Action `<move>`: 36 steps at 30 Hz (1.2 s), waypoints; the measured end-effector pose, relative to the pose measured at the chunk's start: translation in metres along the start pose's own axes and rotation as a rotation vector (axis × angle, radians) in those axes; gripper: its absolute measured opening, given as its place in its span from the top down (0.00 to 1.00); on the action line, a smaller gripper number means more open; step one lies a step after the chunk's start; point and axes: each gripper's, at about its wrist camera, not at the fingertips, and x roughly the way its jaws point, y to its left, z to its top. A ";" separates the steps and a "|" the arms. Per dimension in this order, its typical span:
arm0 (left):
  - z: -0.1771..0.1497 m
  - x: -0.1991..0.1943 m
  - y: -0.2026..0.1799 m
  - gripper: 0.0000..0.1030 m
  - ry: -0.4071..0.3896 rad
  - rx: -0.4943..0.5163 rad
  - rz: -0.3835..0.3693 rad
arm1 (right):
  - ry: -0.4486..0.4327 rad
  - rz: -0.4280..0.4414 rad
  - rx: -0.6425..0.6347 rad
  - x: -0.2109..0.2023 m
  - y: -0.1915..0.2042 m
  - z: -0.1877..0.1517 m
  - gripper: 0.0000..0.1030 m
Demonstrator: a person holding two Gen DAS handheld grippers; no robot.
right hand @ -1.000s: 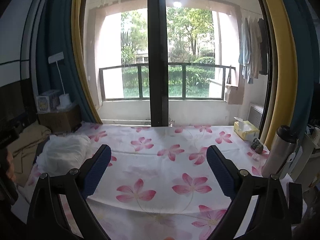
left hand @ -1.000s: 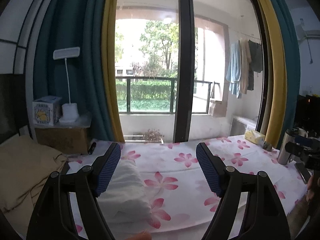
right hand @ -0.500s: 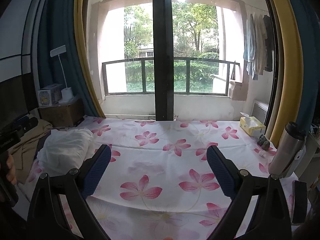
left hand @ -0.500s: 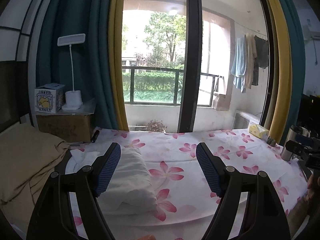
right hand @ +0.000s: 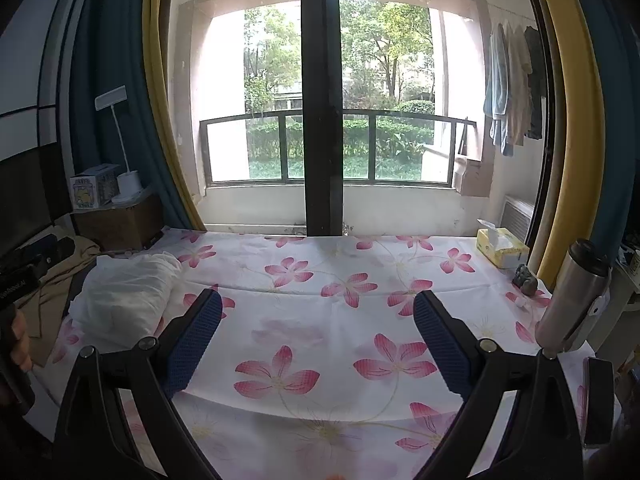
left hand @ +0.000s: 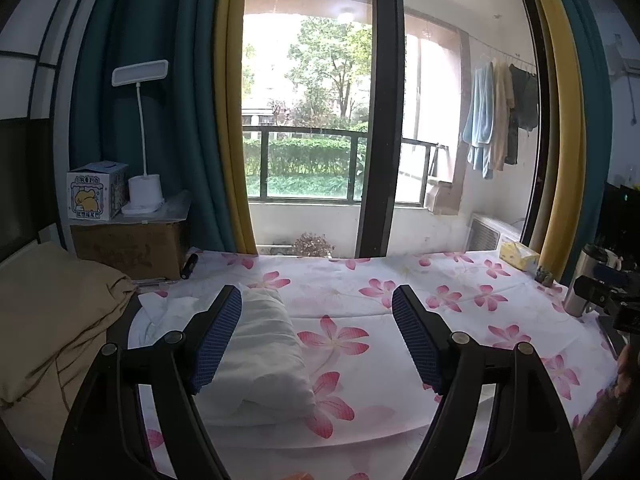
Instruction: Fold large clothes
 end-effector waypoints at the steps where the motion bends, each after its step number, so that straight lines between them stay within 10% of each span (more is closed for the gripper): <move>1: 0.000 0.000 0.000 0.22 0.000 -0.001 0.000 | 0.000 -0.001 0.000 0.000 0.000 0.000 0.07; 36: 0.000 0.001 0.001 0.22 0.001 -0.013 -0.007 | 0.007 -0.023 0.007 0.000 -0.007 -0.005 0.07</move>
